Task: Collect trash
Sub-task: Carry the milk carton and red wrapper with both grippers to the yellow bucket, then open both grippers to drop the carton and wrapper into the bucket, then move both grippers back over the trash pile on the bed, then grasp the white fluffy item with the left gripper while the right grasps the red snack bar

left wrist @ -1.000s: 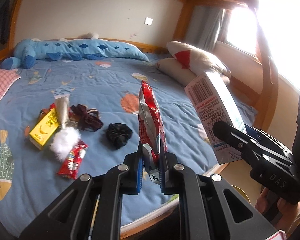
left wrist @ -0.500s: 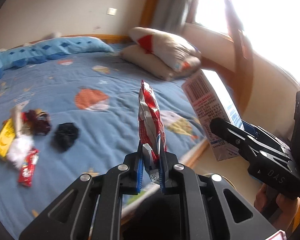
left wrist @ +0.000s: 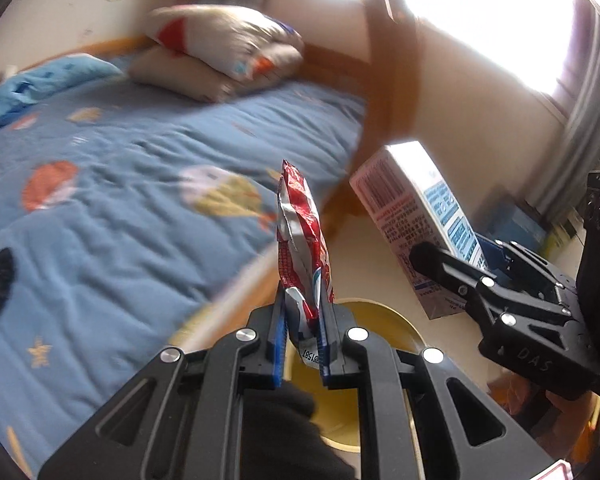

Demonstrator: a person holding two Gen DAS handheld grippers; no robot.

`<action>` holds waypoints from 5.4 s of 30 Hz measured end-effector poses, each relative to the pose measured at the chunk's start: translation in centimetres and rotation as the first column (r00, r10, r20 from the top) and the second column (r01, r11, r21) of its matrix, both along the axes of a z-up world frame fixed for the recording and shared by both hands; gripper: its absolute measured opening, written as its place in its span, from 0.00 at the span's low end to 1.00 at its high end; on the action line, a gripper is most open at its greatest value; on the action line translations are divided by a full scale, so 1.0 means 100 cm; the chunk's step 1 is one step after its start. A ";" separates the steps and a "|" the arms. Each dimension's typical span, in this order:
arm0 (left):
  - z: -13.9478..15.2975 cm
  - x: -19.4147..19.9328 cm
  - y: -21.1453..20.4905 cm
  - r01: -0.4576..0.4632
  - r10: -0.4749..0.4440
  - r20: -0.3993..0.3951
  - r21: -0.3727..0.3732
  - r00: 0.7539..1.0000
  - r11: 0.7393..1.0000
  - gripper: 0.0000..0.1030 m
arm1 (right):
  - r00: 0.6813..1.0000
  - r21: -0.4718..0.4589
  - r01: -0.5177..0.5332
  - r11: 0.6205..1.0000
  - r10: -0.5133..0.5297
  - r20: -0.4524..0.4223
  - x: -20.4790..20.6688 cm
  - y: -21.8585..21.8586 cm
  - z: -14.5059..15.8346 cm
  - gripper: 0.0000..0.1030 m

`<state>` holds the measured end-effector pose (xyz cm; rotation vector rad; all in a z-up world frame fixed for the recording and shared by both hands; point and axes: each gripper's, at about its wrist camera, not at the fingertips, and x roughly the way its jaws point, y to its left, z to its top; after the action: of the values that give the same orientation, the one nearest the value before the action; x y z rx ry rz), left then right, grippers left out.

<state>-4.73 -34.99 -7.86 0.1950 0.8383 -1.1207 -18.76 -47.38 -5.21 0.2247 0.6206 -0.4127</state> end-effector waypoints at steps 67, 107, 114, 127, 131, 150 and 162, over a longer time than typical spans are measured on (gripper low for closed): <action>0.020 0.076 0.145 -0.375 0.375 0.101 -0.022 0.921 0.927 0.57 | 0.956 -0.054 -0.294 0.954 0.294 -0.013 0.109 0.101 0.018 0.62; -0.029 0.210 0.333 -0.742 0.738 0.082 0.033 0.670 0.670 0.94 | 0.776 0.065 -0.631 0.773 0.628 0.052 0.279 0.253 -0.019 0.90; -0.052 0.239 0.317 -0.713 0.711 0.060 0.105 0.700 0.693 0.79 | 0.774 0.093 -0.632 0.770 0.632 0.028 0.294 0.256 -0.029 0.90; -0.054 0.246 0.334 -0.709 0.711 -0.020 0.052 0.703 0.703 0.22 | 0.763 0.139 -0.638 0.757 0.646 -0.020 0.306 0.265 -0.045 0.89; -0.042 0.237 0.345 -0.715 0.715 -0.007 0.019 0.699 0.699 0.22 | 0.740 0.148 -0.660 0.736 0.671 -0.037 0.310 0.280 -0.049 0.89; -0.013 0.211 0.387 -0.720 0.722 -0.011 -0.096 0.692 0.688 0.20 | 0.734 0.262 -0.599 0.757 0.650 -0.197 0.360 0.335 -0.113 0.73; -0.018 0.213 0.388 -0.718 0.719 -0.032 -0.084 0.695 0.691 0.20 | 0.715 0.207 -0.629 0.749 0.662 -0.226 0.362 0.343 -0.115 0.44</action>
<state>16.53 3.85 -9.62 -0.2093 0.7537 -0.3993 17.45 -13.10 -16.73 0.0420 0.9658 0.2899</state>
